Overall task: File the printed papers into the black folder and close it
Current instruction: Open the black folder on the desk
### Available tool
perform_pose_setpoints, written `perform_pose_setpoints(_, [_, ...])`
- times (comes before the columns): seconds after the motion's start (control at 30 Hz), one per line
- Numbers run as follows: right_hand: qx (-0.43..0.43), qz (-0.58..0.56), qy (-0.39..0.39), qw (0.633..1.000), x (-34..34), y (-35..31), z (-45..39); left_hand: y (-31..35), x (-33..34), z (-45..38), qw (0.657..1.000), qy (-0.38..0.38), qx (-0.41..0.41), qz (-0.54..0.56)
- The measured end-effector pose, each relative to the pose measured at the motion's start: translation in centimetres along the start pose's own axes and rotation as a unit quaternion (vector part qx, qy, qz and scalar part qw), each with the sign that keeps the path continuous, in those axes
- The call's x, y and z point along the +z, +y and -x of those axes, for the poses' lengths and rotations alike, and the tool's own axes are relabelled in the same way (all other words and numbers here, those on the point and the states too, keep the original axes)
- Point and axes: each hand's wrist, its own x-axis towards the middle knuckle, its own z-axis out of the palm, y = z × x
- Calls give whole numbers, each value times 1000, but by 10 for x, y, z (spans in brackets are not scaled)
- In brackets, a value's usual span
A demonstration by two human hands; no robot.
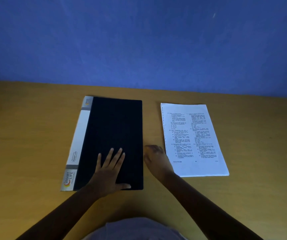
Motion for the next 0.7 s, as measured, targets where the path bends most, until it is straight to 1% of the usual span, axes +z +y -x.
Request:
perform_pose_setpoints(0.17, [32,-36,-24,999,8,-3,-1,-1,-3,-1,999,-38,16,9])
perform_pose_setpoints(0.3, [108,-174,-48,978,11,-1,-5,-6,-4,2,997,-59,53,8])
perform_pose_setpoints(0.37, [117,-198,-43,972,11,2,-5,-7,-5,1,996,-67,58,-3])
perform_pose_setpoints(0.43, [105,-192,-23,975,10,7,-3,-6,-6,0,996,-65,54,-2])
perform_pose_setpoints(0.53, [69,-148,9,987,12,14,5,-4,-10,1,996,-61,58,-14])
perform_pose_setpoints(0.63, [34,-126,12,991,19,20,13,-5,-7,5,995,-54,76,-40])
perform_pose_setpoints(0.7, [30,-126,15,992,21,21,14,-4,-5,7,993,-57,80,-59])
